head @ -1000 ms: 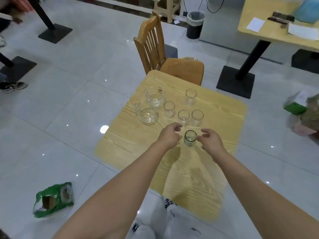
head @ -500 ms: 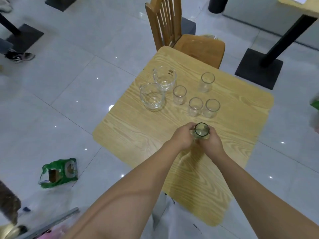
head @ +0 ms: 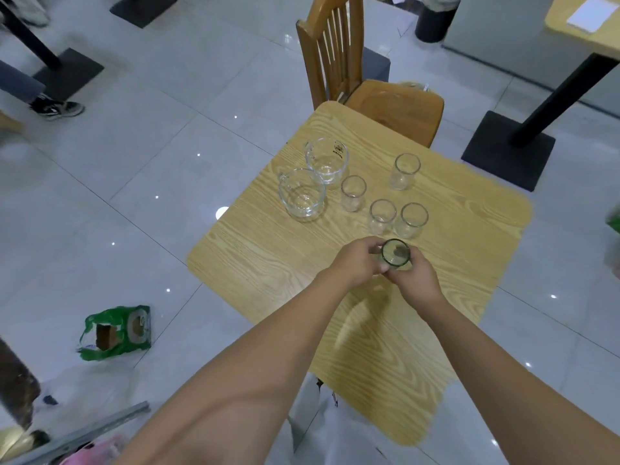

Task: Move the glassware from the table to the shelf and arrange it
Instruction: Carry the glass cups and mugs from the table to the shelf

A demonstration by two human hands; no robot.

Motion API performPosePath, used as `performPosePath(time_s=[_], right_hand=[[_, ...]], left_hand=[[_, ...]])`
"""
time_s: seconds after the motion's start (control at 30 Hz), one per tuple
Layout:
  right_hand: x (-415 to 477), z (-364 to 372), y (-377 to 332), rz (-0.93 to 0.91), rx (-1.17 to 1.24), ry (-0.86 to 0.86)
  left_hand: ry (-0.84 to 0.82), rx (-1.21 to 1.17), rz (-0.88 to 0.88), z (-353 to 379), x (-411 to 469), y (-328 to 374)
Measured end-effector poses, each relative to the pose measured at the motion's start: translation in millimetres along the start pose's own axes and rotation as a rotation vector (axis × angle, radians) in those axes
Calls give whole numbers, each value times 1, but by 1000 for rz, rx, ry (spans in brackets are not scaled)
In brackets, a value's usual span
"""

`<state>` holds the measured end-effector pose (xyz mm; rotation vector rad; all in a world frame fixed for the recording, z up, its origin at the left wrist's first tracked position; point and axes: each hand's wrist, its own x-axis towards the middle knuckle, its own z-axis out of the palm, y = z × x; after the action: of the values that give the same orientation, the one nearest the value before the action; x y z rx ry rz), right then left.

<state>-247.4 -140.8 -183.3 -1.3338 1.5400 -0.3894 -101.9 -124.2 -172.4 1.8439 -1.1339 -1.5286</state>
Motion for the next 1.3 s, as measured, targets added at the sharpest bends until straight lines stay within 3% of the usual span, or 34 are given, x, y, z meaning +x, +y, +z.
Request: performPosePath(time_s=[0.27, 0.5, 0.8, 1.03, 1.3], right_hand=[[-14, -8, -104, -233, -85, -111], [-39, 45, -229, -498, -82, -250], [-123, 157, -376, -818, -58, -577], [-256, 265, -464, -1080, -97, -879], [-459, 354, -479, -1282, -102, -1202]], left_hand=[[134, -20, 83, -81, -42, 49], [445, -55, 158, -190, -121, 74], [847, -74, 151, -322, -280, 70], [1269, -75, 45, -374, -451, 40], [1701, -84, -159, -348, -652, -5]])
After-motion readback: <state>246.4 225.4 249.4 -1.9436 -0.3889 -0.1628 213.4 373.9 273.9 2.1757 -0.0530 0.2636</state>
